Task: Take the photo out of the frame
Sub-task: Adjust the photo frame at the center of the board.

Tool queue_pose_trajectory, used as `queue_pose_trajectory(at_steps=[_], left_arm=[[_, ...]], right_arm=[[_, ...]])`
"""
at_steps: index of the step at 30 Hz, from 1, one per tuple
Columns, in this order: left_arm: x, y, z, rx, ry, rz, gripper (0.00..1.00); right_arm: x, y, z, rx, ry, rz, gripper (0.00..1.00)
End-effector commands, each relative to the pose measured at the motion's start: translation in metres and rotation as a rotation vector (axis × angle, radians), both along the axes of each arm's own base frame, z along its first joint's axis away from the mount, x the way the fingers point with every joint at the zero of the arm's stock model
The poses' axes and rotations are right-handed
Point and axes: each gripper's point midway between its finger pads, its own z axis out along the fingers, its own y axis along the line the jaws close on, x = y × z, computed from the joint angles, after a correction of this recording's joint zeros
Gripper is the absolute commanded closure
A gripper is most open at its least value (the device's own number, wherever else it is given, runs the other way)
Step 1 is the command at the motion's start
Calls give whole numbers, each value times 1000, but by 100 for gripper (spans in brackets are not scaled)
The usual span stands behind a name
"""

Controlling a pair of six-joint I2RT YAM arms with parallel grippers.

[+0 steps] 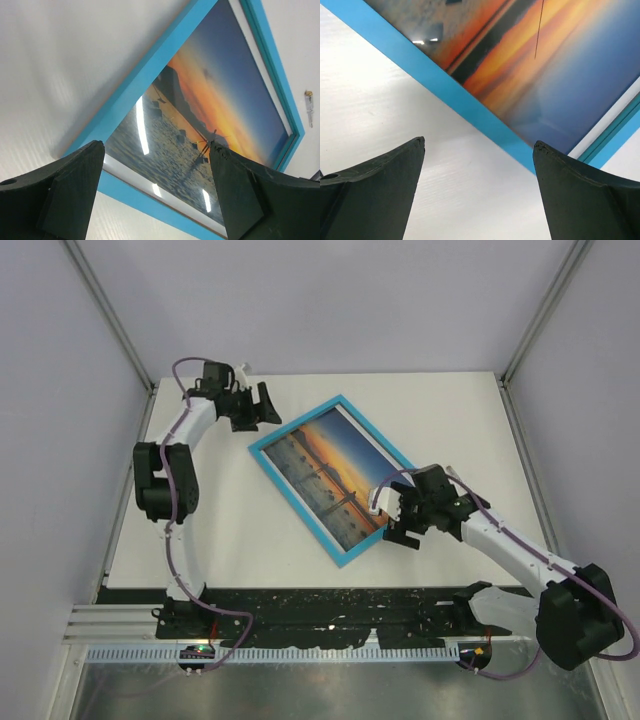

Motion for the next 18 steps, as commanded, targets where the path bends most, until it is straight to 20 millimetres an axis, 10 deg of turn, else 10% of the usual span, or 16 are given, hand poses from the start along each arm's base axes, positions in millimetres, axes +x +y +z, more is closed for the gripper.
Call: queue_pose_trajectory(at_steps=[1, 18], left_arm=[[-2, -2, -13, 75, 27, -32, 10], [9, 0, -19, 166, -53, -75, 10]], right_arm=[[-20, -30, -32, -48, 165, -133, 7], [6, -38, -47, -55, 149, -296, 7]])
